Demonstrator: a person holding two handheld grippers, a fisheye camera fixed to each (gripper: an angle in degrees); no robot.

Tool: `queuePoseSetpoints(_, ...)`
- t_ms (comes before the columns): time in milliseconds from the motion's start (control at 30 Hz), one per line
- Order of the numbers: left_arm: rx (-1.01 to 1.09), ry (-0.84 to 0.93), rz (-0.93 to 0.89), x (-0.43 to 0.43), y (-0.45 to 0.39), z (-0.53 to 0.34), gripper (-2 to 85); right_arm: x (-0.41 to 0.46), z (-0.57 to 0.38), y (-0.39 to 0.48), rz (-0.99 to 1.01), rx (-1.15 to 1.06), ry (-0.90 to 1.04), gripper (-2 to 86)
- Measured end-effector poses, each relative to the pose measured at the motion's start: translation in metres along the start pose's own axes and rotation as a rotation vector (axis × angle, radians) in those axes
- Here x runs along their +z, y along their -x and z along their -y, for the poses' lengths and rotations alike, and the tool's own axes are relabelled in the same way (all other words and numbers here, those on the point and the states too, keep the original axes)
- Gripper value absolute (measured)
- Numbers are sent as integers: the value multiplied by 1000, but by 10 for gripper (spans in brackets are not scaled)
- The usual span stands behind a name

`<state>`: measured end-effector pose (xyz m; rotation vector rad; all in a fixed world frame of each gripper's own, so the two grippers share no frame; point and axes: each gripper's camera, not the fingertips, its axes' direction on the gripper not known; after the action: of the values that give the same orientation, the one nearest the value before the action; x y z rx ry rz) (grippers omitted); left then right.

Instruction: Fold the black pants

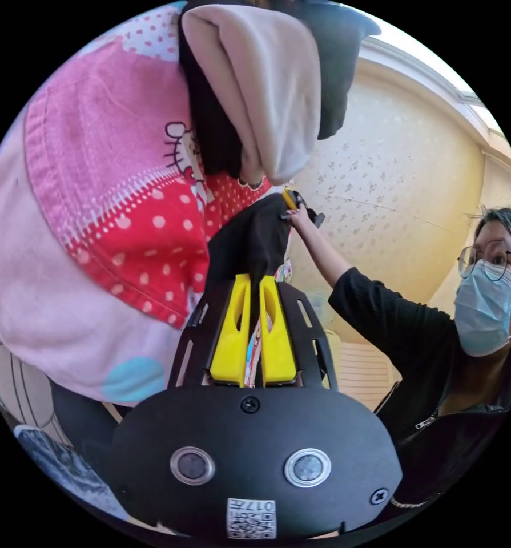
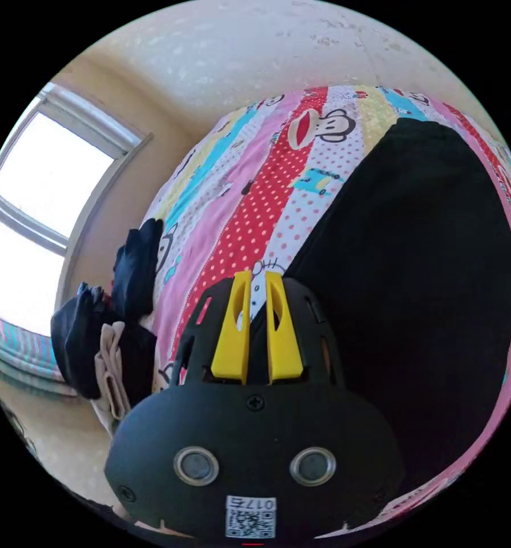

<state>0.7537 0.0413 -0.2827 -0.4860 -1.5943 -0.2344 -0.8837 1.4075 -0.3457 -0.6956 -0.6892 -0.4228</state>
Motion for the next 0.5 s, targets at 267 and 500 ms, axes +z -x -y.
queuePoseSetpoints(267,-13,-23,-27,-19,16,-21,25,-60,-163,-1,53,-440,378,70)
queuePoseSetpoints(500,530,151,360,12,-92,17,79,-67,-320,-88,240,57,455,102)
